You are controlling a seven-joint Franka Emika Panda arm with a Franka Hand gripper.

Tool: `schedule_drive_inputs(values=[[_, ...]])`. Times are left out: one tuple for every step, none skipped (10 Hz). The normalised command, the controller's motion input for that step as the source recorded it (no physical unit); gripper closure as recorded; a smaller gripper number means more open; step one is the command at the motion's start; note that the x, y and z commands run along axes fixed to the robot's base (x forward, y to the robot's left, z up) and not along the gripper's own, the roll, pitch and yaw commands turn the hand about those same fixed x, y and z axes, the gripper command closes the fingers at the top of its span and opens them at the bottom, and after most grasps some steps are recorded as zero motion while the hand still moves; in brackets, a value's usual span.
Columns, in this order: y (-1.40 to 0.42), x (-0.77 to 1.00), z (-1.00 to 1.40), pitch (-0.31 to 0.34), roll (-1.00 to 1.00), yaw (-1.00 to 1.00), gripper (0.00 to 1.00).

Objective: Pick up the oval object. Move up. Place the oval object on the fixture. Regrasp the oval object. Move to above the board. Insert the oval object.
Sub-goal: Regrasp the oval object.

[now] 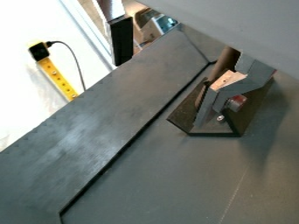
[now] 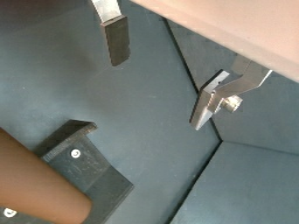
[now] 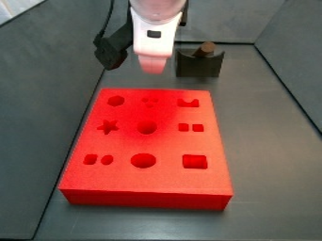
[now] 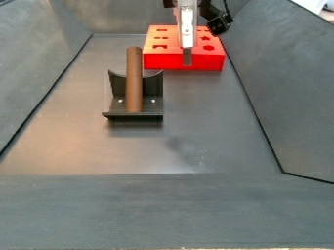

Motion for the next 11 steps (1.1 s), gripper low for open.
schedule_drive_inputs(values=[[-0.05, 0.05, -0.01, -0.092, 0.09, 0.32, 0.00], [-0.05, 0.04, -0.01, -0.120, 0.08, 0.25, 0.00], [-0.03, 1.00, 0.00, -0.091, 0.09, 0.16, 0.00], [-0.02, 1.00, -0.01, -0.084, 0.09, 0.11, 0.00], [-0.02, 1.00, -0.03, -0.068, 0.11, 0.06, 0.00], [-0.02, 1.00, -0.03, -0.060, 0.12, 0.04, 0.00], [-0.02, 1.00, -0.04, -0.038, 0.13, 0.01, 0.00], [-0.02, 1.00, -0.04, -0.007, 0.13, -0.01, 0.00], [-0.02, 1.00, -0.05, 0.024, 0.13, -0.02, 0.00], [-0.03, 1.00, -0.05, 0.064, 0.13, -0.02, 0.00], [-0.03, 1.00, -0.05, 0.088, 0.13, -0.02, 0.00]])
